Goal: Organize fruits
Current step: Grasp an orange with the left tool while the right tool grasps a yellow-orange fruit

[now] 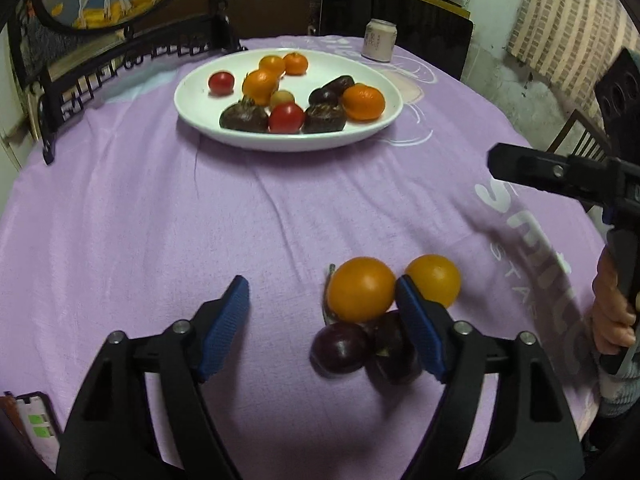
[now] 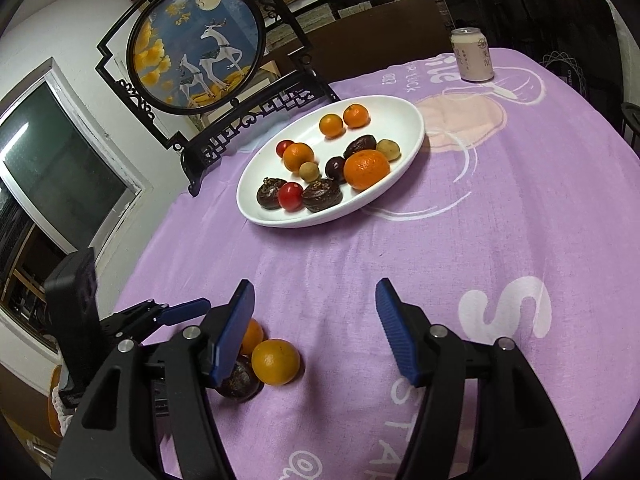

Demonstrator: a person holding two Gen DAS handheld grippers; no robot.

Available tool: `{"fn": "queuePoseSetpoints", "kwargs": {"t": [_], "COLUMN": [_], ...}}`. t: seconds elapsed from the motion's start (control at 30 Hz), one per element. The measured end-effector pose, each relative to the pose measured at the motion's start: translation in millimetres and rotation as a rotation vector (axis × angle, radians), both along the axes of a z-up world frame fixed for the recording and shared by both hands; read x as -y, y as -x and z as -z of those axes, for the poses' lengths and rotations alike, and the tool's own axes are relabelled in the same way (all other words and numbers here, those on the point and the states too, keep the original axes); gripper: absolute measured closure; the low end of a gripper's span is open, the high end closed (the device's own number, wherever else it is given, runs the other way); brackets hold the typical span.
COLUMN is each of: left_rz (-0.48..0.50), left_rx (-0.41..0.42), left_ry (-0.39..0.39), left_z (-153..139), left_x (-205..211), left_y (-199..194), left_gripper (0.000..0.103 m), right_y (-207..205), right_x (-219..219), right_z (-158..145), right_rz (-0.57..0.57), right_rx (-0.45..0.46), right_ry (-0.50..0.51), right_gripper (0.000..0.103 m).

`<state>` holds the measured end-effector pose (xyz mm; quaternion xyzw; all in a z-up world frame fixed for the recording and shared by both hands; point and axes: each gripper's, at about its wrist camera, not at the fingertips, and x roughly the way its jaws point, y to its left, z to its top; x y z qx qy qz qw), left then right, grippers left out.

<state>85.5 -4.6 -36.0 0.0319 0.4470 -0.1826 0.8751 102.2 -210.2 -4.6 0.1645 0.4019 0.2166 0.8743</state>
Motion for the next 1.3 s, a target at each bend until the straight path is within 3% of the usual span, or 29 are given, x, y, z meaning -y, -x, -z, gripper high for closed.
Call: {"fn": "queuePoseSetpoints", "kwargs": {"t": [0.1, 0.17, 0.23, 0.33, 0.5, 0.57, 0.77, 1.03, 1.3], "left_rz": [-0.079, -0.194, -0.249, -0.218, -0.122, -0.130, -0.160, -0.182, -0.202], "left_rx": [0.037, 0.058, 0.048, 0.058, 0.067, 0.067, 0.067, 0.077, 0.023], "left_ry": [0.005, 0.016, 0.056, 0.104, 0.017, -0.018, -0.027, -0.030, -0.072], "left_z": [-6.0, -11.8, -14.3, -22.0, -16.6, -11.8, -9.7, -11.6, 1.1], "left_x": [-15.1, -36.9, -53.7, -54.0, -23.0, -20.6, -28.5, -37.4, -41.3], "left_y": [-6.5, -12.3, -15.5, -11.0, -4.6, -5.4, -7.7, -9.3, -15.3], "left_gripper": [0.021, 0.024, 0.026, 0.028, 0.029, 0.029, 0.035, 0.059, 0.059], "right_y": [0.8, 1.0, 1.1, 1.9, 4.3, 4.3, 4.4, 5.9, 7.4], "right_x": [0.2, 0.5, -0.1, -4.6, -12.1, -12.6, -12.6, -24.6, -38.6], "right_z": [-0.5, -0.5, -0.4, 0.7, 1.8, 2.3, 3.0, 9.9, 22.1], "right_rz": [0.002, 0.003, -0.003, -0.029, -0.062, -0.063, -0.063, -0.100, -0.161], "right_rx": [0.001, 0.002, -0.001, -0.008, -0.010, -0.013, -0.020, -0.041, -0.093], "right_ry": [-0.002, -0.001, -0.002, 0.001, 0.017, 0.015, 0.016, 0.058, 0.084], "right_gripper": [0.040, 0.040, 0.040, 0.040, 0.040, 0.040, 0.040, 0.040, 0.040]}}
